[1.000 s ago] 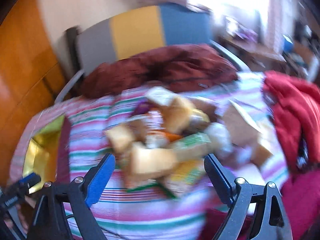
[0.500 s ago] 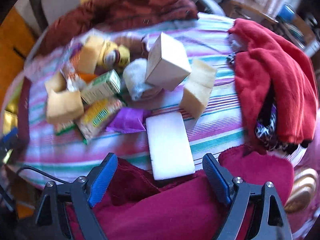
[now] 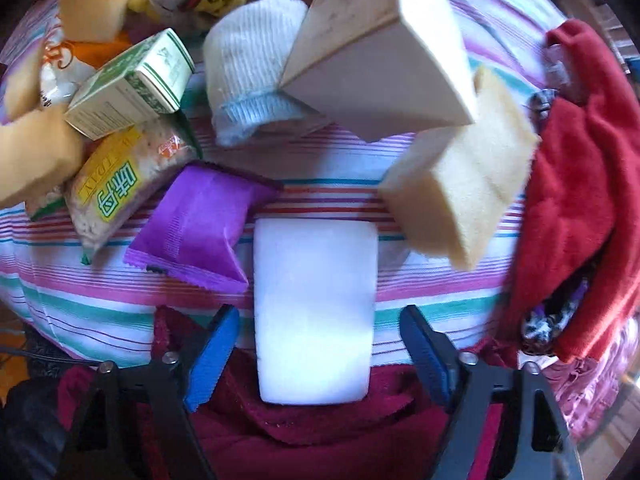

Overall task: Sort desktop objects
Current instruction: 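Move both tools from the gold tray over to the pile of items, then grasp the white block with the right tool while the left tool grasps a yellow sponge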

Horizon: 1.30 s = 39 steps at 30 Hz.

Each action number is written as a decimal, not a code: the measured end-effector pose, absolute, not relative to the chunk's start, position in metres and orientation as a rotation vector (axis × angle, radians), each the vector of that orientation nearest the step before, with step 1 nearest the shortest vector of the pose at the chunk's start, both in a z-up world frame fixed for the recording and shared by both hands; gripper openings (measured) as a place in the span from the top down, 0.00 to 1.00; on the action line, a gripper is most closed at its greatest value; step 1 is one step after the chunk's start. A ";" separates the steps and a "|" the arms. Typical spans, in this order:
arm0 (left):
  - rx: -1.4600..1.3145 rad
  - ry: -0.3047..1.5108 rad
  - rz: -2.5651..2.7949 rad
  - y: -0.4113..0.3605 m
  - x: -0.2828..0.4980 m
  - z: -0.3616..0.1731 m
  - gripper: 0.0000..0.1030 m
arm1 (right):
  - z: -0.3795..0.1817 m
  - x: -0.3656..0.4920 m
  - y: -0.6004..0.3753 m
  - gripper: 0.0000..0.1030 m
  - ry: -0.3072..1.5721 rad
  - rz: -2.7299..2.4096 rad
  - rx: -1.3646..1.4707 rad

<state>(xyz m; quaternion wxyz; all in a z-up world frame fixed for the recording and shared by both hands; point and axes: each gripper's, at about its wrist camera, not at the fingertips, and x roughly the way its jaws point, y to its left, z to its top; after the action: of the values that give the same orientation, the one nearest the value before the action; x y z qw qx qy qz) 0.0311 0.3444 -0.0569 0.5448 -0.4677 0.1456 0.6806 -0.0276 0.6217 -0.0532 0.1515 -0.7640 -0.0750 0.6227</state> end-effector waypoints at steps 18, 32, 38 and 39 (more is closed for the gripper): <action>-0.933 0.649 1.496 0.411 0.040 -0.086 0.40 | -0.049 0.000 0.629 0.44 -0.167 1.766 -2.255; -0.870 0.464 1.573 0.374 0.044 -0.054 0.52 | 0.000 0.036 0.615 0.45 -0.276 1.952 -2.102; -0.888 0.330 1.662 0.334 0.037 -0.029 0.52 | 0.048 0.063 0.590 0.45 -0.289 2.127 -1.962; -0.889 0.303 1.682 0.323 0.035 -0.025 0.52 | 0.055 0.067 0.584 0.45 -0.287 2.160 -1.941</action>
<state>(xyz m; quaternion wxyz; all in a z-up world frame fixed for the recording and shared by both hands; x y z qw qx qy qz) 0.0347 0.3234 -0.0254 0.5709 -0.3787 0.1290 0.7169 0.0671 0.5838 0.0551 0.1114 -0.6610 -0.0976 0.7357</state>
